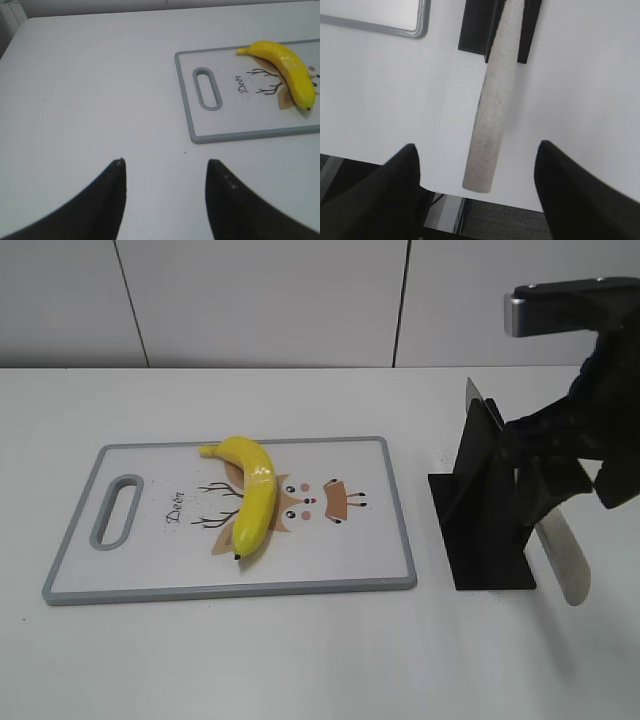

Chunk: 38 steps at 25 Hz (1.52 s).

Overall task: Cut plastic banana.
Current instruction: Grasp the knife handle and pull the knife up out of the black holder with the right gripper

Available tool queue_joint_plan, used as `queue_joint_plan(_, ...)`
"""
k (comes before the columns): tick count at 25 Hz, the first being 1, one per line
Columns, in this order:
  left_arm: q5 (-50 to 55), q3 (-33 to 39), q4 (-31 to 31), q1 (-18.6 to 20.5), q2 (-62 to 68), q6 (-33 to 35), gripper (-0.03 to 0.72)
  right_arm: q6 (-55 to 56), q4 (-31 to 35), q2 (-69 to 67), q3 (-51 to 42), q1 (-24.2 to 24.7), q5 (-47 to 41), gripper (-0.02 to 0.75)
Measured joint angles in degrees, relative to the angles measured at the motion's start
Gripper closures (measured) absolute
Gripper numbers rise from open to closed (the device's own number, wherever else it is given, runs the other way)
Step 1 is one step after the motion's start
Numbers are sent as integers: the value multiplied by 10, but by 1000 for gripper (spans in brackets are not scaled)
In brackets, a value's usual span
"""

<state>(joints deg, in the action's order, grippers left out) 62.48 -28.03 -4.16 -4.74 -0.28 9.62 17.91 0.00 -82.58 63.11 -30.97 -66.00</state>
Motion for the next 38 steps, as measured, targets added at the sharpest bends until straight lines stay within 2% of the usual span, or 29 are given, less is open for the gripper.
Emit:
queue_joint_plan(7,0,0,0,0,0,0,210,34,-35,-79,1,0,13,206)
queue_joint_plan(15,0,0,0,0,0,0,210,48,-45,-126,1,0,13,284)
queue_joint_plan(23,0,0,0,0,0,0,210,71,-41,-139,1,0,12,562)
queue_joint_plan(30,0,0,0,0,0,0,210,79,-39,-129,1,0,12,568)
queue_joint_plan(38,0,0,0,0,0,0,210,92,-30,-19,1,0,11,570)
